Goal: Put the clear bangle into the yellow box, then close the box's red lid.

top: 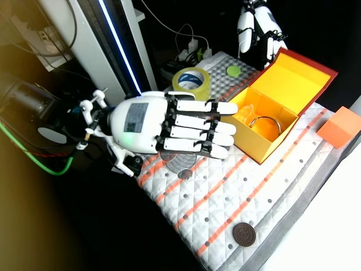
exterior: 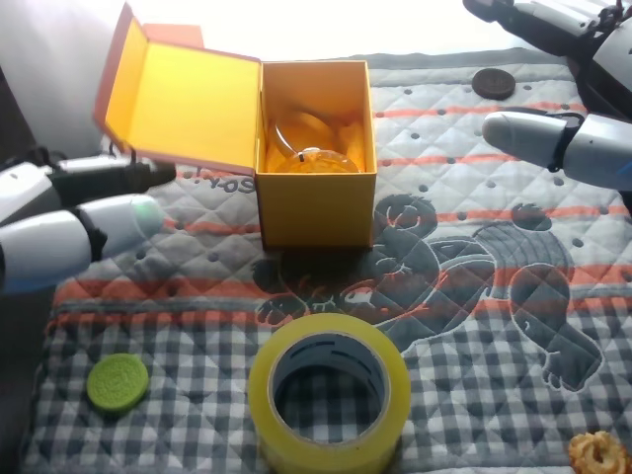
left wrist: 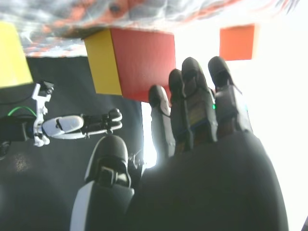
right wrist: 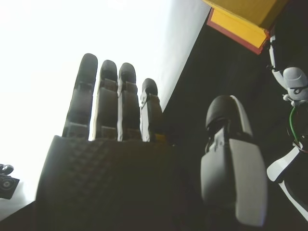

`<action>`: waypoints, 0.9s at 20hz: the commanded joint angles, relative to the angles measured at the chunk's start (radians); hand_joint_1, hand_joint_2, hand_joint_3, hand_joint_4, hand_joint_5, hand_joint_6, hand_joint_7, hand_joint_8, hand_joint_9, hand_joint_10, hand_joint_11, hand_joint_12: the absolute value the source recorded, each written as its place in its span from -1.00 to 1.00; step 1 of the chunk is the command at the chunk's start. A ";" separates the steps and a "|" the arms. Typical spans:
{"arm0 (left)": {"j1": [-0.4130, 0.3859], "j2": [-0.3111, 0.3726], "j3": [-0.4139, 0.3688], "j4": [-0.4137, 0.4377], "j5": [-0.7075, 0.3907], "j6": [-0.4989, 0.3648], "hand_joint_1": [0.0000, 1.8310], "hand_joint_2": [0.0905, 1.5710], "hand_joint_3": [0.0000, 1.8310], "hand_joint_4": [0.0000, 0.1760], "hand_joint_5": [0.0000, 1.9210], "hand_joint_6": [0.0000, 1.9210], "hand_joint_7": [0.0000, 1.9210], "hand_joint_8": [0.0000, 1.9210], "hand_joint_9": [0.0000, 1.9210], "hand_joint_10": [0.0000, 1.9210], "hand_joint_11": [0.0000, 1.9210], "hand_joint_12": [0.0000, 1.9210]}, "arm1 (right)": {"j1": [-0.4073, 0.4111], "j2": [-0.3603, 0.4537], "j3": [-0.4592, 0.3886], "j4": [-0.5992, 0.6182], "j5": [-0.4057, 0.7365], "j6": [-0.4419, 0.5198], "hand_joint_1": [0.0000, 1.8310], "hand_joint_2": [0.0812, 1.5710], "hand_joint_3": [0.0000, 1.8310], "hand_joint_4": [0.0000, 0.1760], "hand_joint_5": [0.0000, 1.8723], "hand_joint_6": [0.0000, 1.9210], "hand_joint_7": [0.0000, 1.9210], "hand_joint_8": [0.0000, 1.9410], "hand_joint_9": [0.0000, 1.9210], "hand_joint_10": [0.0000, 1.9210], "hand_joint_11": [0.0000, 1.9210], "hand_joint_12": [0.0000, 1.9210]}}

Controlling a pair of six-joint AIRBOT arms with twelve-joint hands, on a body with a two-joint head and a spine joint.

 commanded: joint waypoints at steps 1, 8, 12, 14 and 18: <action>-0.029 0.005 0.010 0.021 -0.118 -0.007 -1.00 0.62 -1.00 0.60 -0.67 -1.00 -0.61 -1.00 -0.60 -1.00 -1.00 -0.45 | 0.002 0.002 0.000 0.009 0.121 0.007 -0.81 0.51 -1.00 0.09 -0.82 -1.00 -0.73 -1.00 -0.78 -1.00 -1.00 -0.60; -0.204 -0.070 0.064 0.125 -0.048 -0.007 -1.00 0.57 -1.00 0.86 -0.72 -1.00 -0.59 -1.00 -0.62 -1.00 -1.00 -0.44 | -0.015 0.003 0.000 0.024 0.133 0.009 -0.79 0.46 -1.00 0.24 -0.84 -1.00 -0.73 -0.99 -0.82 -1.00 -1.00 -0.81; -0.338 -0.149 0.120 0.238 0.101 -0.007 -1.00 0.59 -1.00 0.92 -0.67 -1.00 -0.57 -1.00 -0.61 -0.99 -1.00 -0.28 | -0.044 0.021 -0.010 0.029 0.208 0.039 -0.79 0.48 -1.00 0.36 -0.80 -0.99 -0.66 -0.99 -0.81 -1.00 -1.00 -0.91; -0.410 -0.196 0.145 0.339 0.214 -0.007 -1.00 0.50 -1.00 1.00 -0.75 -1.00 -0.60 -0.99 -0.65 -0.99 -1.00 -0.50 | -0.054 0.037 -0.024 0.029 0.236 0.039 -0.81 0.47 -1.00 0.36 -0.82 -1.00 -0.66 -0.99 -0.80 -0.99 -1.00 -0.92; -0.455 -0.255 0.165 0.441 0.337 -0.007 -1.00 0.56 -0.99 1.00 -0.76 -0.99 -0.62 -1.00 -0.65 -1.00 -1.00 -0.36 | -0.059 0.038 -0.025 0.031 0.242 0.039 -0.81 0.59 -1.00 0.19 -0.82 -1.00 -0.77 -1.00 -0.87 -1.00 -0.94 -0.85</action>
